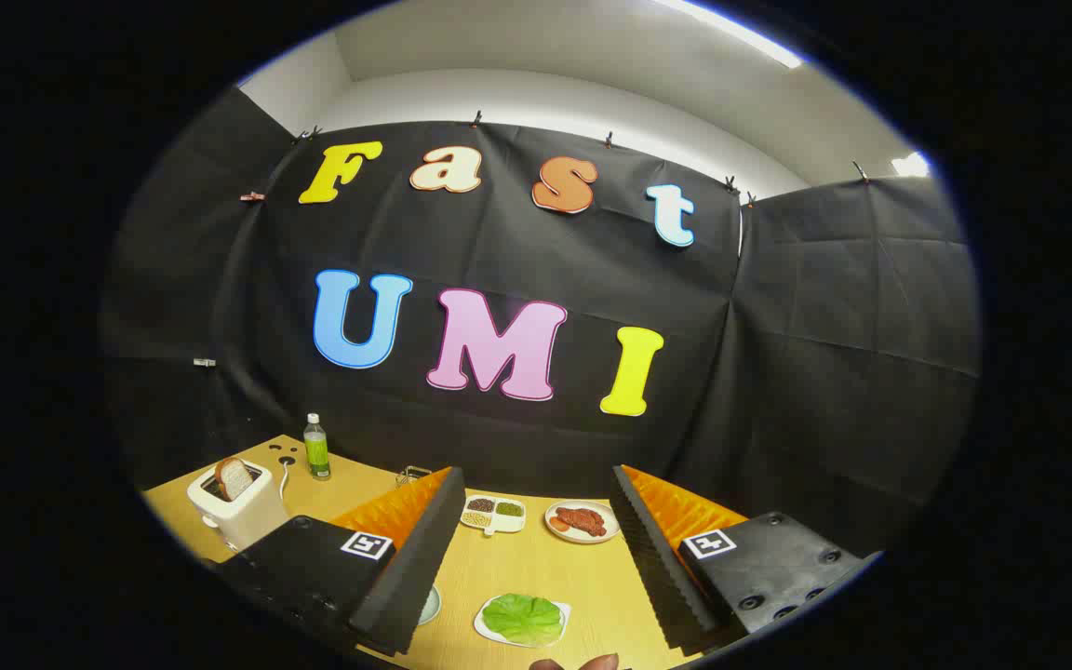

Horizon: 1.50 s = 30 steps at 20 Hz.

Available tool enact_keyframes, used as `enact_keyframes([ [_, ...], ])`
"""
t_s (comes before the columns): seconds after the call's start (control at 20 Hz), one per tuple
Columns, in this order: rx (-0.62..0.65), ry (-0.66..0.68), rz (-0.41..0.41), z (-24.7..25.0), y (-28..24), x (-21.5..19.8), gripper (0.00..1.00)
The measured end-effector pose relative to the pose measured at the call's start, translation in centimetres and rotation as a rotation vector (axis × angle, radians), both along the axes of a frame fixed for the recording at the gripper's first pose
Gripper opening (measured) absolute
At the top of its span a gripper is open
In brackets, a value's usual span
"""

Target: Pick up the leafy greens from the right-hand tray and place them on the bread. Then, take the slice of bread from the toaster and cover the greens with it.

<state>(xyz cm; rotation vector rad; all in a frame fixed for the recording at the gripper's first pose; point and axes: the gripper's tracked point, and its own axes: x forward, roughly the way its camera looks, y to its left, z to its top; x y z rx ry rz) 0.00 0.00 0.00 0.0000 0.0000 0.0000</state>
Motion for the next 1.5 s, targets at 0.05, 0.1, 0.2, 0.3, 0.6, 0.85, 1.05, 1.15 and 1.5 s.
enact_keyframes([
  [0.05, -0.001, 0.004, 0.0, -0.2, -0.1, 0.0, 0.97],
  [0.1, 0.003, 0.007, 0.0, -0.2, -0.1, 0.0, 0.97],
  [0.2, 0.012, 0.011, -0.004, -0.2, -0.4, -0.1, 0.97],
  [0.3, 0.008, 0.022, -0.008, -0.6, -0.6, 0.1, 0.97],
  [0.6, 0.005, 0.043, -0.013, -1.2, -0.9, 0.1, 0.97],
  [0.85, 0.008, 0.046, -0.008, -1.1, -0.9, 0.3, 0.97],
  [1.05, 0.01, 0.053, 0.017, -1.3, -0.8, 0.9, 0.97],
  [1.15, 0.014, 0.079, 0.057, -2.3, -0.2, 1.4, 0.97],
  [1.5, 0.017, 0.284, 0.219, -10.8, 1.0, 4.0, 0.97],
])
